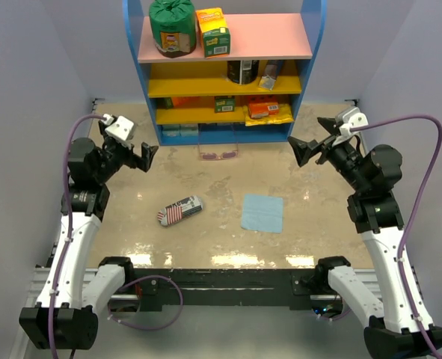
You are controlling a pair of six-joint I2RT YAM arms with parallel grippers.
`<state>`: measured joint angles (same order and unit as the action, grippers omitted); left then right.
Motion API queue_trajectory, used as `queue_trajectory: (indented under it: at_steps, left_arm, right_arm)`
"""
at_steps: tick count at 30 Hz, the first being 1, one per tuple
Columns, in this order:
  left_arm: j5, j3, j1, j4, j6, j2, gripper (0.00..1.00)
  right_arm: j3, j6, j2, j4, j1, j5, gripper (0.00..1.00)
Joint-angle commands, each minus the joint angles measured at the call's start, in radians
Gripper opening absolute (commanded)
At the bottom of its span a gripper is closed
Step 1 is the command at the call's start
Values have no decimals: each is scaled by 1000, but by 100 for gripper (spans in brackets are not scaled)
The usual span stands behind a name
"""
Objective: Organize the sunglasses
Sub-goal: Pick up the sunglasses case from the center of the board.
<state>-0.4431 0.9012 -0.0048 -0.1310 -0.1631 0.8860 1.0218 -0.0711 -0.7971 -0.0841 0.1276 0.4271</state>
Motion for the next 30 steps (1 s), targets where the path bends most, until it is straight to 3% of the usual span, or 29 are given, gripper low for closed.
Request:
queue_trajectory:
  at_steps: [1, 9, 16, 30]
  left_arm:
    - [-169, -7, 5, -10, -111, 8, 100]
    - [-183, 117, -32, -309, -349, 215, 100]
    - [-16, 1, -216, -296, -453, 366, 100]
    - [-80, 31, -239, -435, -515, 522, 100]
  right_arm:
    - [-15, -21, 10, 52, -6, 25, 99]
    - [-42, -117, 1, 30, -8, 157, 99]
    - [-84, -118, -33, 53, -8, 217, 99]
    - [-107, -110, -28, 78, -8, 210, 99]
